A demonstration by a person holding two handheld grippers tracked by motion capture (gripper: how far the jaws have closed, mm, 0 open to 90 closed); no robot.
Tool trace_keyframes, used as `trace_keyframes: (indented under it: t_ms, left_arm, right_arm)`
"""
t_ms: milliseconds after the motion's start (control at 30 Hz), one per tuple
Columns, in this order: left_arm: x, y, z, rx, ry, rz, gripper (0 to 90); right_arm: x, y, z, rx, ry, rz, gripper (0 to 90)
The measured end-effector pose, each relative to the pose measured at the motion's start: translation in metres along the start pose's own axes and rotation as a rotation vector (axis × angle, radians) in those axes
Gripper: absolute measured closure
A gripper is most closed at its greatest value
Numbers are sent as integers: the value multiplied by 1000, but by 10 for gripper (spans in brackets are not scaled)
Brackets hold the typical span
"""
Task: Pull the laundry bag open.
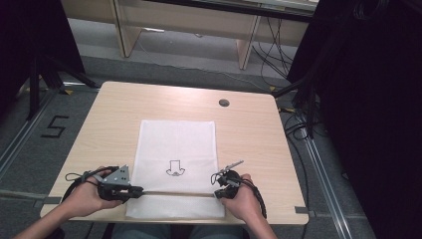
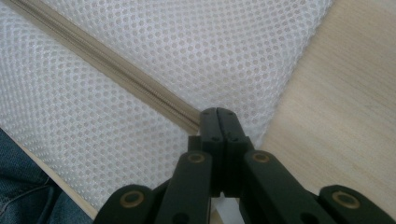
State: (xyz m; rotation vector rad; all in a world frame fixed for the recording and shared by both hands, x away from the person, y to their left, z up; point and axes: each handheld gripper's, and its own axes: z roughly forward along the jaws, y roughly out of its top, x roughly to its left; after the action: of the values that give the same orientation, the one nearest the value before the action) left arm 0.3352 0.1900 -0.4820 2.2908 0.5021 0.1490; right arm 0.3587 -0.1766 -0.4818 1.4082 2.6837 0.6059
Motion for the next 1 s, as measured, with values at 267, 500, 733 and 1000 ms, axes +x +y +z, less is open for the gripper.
trace_keyframes:
  t_ms: [267, 500, 733, 1000]
  left_arm:
    - [4, -6, -7, 7, 16, -13, 820]
    - [5, -11, -11, 5, 27, -20, 820]
    - [5, -12, -12, -1, 13, -29, 820]
    - [10, -20, -20, 32, 49, -29, 820]
  right_arm:
    - [0, 0, 0, 1, -2, -5, 900]
    - [1, 0, 1, -5, 11, -3, 900]
    - [-1, 1, 1, -7, 12, -22, 900]
    - [0, 1, 1, -8, 9, -17, 900]
